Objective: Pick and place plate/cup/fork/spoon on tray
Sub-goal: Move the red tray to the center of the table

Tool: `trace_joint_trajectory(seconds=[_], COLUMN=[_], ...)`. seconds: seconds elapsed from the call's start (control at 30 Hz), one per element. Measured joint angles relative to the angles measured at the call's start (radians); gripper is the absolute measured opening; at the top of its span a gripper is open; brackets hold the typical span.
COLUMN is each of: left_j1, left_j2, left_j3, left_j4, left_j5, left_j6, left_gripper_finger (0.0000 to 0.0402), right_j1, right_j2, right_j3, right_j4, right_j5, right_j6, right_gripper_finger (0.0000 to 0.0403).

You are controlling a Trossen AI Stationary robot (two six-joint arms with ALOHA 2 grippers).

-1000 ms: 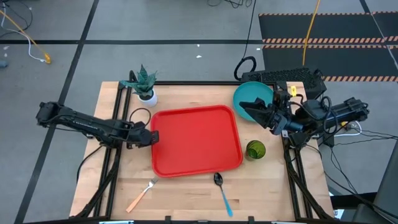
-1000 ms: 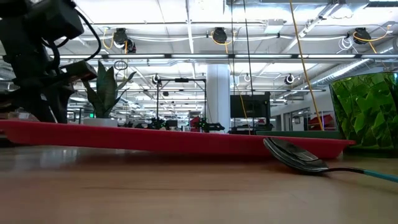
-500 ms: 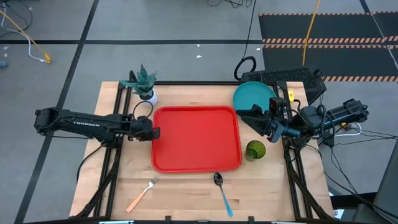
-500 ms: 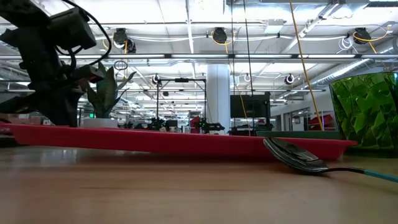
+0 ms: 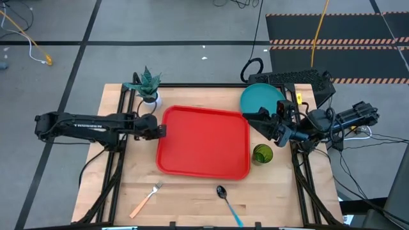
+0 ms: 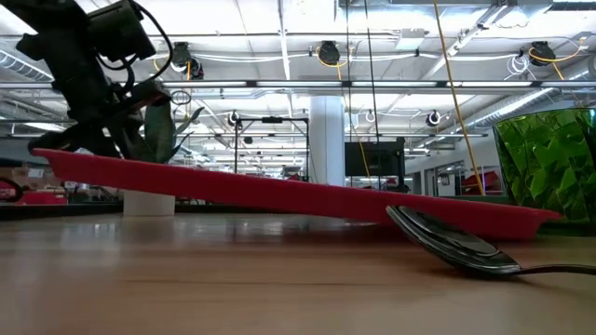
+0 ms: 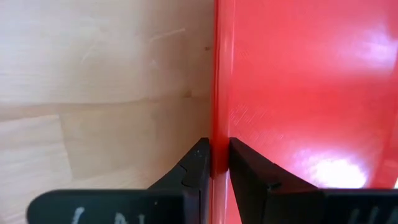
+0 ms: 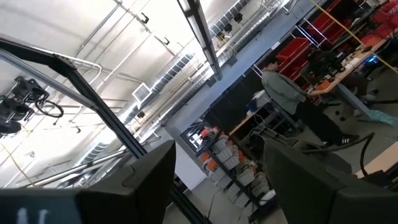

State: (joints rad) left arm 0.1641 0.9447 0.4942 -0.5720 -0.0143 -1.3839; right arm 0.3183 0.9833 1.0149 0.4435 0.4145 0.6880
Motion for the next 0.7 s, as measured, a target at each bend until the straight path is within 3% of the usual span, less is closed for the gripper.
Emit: trace_joint_trajectory(seconds=[0.37,0.7], left_j1=[0.005,0.004], left_j2=[0.022,0.13], left_j3=[0.003,0.003], left_j4=[0.006,0.097], left_j5=[0.048,0.127], left_j6=[-0.008,0.037], left_gripper_finger=[0.0055,0.0057], right_j1=[-0.001,-0.001], right_j2=[0.0,0.0], right_j3=[0.0,0.0], right_j4=[0.0,0.0], right_j5=[0.0,-0.001], right_j6=[-0.023,-0.038], right_gripper_finger=[0.0239,0.0239])
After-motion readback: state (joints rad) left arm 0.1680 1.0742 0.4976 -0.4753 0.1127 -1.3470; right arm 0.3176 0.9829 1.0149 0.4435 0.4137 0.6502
